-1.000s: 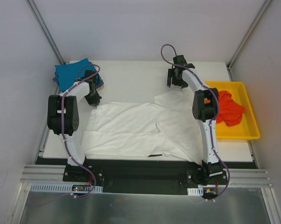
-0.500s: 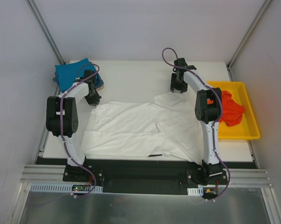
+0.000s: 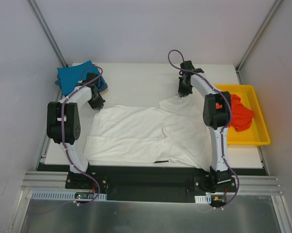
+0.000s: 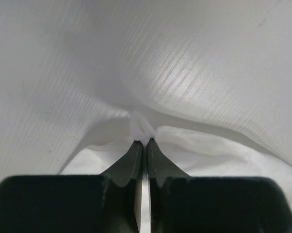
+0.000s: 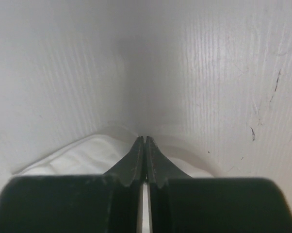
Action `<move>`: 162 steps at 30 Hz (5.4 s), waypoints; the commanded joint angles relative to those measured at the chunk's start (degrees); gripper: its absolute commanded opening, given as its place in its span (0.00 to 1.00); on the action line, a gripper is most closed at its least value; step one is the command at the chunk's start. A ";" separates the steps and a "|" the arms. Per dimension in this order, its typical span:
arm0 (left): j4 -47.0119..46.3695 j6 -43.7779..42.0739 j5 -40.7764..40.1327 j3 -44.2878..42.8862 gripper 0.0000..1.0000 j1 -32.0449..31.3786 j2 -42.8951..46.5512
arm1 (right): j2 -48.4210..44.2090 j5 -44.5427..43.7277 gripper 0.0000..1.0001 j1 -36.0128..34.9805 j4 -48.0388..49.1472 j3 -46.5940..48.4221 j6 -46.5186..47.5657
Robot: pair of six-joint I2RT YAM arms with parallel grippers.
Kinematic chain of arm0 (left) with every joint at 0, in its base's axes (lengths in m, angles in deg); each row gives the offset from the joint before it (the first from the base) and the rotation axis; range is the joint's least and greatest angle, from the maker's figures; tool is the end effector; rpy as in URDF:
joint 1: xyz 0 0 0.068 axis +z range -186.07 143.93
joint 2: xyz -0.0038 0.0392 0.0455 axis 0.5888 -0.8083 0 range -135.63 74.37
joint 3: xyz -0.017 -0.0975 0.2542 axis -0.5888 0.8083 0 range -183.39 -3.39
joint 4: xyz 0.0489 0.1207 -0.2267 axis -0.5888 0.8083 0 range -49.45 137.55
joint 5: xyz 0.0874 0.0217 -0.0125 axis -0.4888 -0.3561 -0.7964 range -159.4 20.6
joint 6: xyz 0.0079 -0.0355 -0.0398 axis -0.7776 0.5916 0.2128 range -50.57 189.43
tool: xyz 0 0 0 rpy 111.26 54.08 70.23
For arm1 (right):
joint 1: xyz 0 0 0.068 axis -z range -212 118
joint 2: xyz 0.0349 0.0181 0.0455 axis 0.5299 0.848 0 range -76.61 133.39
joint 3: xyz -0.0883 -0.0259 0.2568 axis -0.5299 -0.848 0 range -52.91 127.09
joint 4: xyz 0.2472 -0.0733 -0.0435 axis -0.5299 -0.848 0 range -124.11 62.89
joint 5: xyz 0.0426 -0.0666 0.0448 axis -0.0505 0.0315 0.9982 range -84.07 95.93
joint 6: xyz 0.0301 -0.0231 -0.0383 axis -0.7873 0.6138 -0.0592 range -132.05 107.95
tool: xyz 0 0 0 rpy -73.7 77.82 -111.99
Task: Fold and stack the t-shirts
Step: Grap the side of the flattened tshirt furthest away from the robot with both arms, then fold the other side of the tshirt into a rectangle
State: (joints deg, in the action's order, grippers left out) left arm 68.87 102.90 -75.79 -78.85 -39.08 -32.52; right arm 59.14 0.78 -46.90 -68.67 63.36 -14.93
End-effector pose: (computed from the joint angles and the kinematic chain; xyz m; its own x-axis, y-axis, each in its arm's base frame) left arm 0.3918 -0.0167 0.1951 -0.7175 -0.5112 -0.4732 -0.4791 0.8553 -0.1975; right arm 0.4966 0.1289 0.1769 -0.8552 -0.1759 -0.4876 -0.1714 0.9837 -0.0542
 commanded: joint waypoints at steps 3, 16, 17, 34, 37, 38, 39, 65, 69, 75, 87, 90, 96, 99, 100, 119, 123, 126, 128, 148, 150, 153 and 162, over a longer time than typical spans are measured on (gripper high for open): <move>-0.10 -0.95 0.68 0.84 0.00 -0.16 4.23 | -12.68 2.43 0.01 -1.54 7.72 -7.52 2.43; -1.07 -1.13 0.24 8.56 0.00 -1.74 13.45 | -30.17 5.50 0.01 -3.65 10.97 -27.40 5.86; -1.24 -1.13 0.15 9.27 0.00 -1.91 14.25 | -32.88 5.50 0.01 -3.82 11.06 -30.19 5.86; -1.86 1.42 -5.39 23.95 0.00 -3.50 32.35 | -59.43 -16.82 0.01 -9.71 4.66 -53.59 0.86; -1.77 1.42 -4.51 25.10 0.00 -3.59 34.46 | -63.74 -19.02 0.01 -9.71 2.10 -55.18 -0.29; -1.86 1.42 -4.68 25.36 0.00 -3.59 34.99 | -64.80 -19.98 0.01 -9.80 1.49 -55.53 -0.55; -1.86 1.42 -4.86 26.06 0.00 -3.59 35.87 | -65.86 -21.73 0.01 -9.80 -0.08 -55.62 -0.99; -1.77 2.82 -3.54 34.50 0.00 -3.59 45.10 | -80.98 -15.95 0.01 -9.80 -8.18 -65.29 -4.86; -1.60 4.84 -3.89 37.58 0.00 -3.59 46.86 | -82.22 -12.62 0.02 -9.80 -10.29 -67.40 -7.67; -1.16 7.57 -2.84 40.30 0.00 -3.67 48.88 | -80.73 -9.26 0.04 -9.89 -10.64 -71.00 -10.39; 12.02 17.59 -10.12 40.13 0.98 -3.59 58.63 | -80.98 -6.20 0.67 -10.95 -19.88 -74.08 -17.52; 12.03 17.68 -7.60 38.46 0.99 -3.59 63.38 | -83.44 -5.84 0.96 -10.86 -17.60 -72.50 -15.50; 5.12 13.64 3.91 35.47 0.99 -4.90 61.11 | -78.54 4.60 0.97 -10.86 -3.38 -67.85 -10.40; 0.44 12.15 9.90 35.73 0.99 -8.32 55.40 | -70.46 12.08 0.97 -10.86 3.49 -64.96 -8.47; -1.14 11.88 10.26 35.56 0.99 -10.16 53.56 | -68.26 13.05 0.97 -10.86 4.55 -64.24 -7.85; 1.39 10.56 -2.14 44.52 0.99 -9.04 48.27 | -51.45 16.84 0.97 -10.86 11.50 -60.63 -6.53; 2.79 10.73 -1.95 43.56 0.99 -7.81 46.51 | -53.39 16.22 0.97 -10.77 11.85 -61.51 -5.74; 3.59 11.26 -0.99 41.80 0.99 -7.63 45.81 | -53.22 16.05 0.97 -10.77 11.50 -61.34 -4.51; 3.76 11.35 -0.29 40.57 0.99 -7.63 46.16 | -52.78 15.43 0.97 -10.77 11.42 -61.25 -4.07; 7.19 12.58 -6.00 37.67 0.99 -7.63 59.34 | -47.41 30.02 0.97 -13.31 18.01 -65.03 -4.95; 7.37 12.67 -6.17 37.67 0.99 -7.63 59.17 | -48.29 30.63 0.97 -14.10 18.01 -65.64 -5.12; 7.46 12.76 -6.00 37.76 0.99 -7.63 58.47 | -50.30 32.39 0.97 -15.86 18.01 -66.17 -5.91; 7.46 12.93 -5.65 37.58 0.99 -7.63 56.44 | -56.20 33.01 0.97 -22.80 15.64 -67.40 -7.23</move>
State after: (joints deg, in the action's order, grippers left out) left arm 75.34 115.29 -80.41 -39.38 -47.21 24.59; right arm 6.20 31.97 -66.87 -51.86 -3.74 -21.29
